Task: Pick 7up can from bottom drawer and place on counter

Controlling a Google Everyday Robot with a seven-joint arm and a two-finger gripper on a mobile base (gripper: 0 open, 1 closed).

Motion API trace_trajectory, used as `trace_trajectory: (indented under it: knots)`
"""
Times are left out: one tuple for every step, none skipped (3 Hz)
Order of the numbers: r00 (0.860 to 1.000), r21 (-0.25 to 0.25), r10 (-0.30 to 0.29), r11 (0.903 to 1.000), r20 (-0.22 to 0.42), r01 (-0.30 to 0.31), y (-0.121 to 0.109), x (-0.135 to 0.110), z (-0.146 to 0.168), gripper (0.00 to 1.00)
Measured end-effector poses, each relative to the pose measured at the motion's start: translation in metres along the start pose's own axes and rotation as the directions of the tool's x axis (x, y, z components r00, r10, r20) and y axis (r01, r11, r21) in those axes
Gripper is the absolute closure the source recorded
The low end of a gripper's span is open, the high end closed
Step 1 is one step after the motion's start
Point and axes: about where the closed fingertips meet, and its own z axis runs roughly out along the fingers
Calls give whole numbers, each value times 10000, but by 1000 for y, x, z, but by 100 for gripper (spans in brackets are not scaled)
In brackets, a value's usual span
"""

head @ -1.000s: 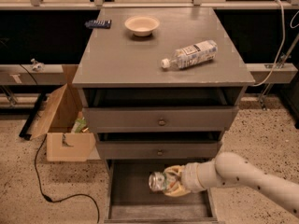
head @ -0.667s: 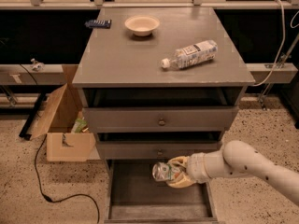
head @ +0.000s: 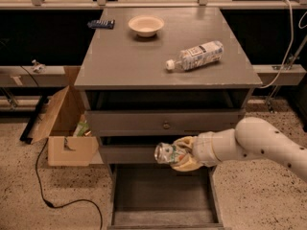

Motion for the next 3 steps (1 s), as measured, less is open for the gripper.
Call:
trace_trajectory:
  knots:
    - [9920, 619, -949, 9930, -833, 1002, -7, -41, -15, 100]
    - [9894, 733, -1090, 9905, -962, 1163, -10, -48, -21, 100]
    - [9851, 751, -1188, 9888, -1241, 1288, -30, -68, -34, 100]
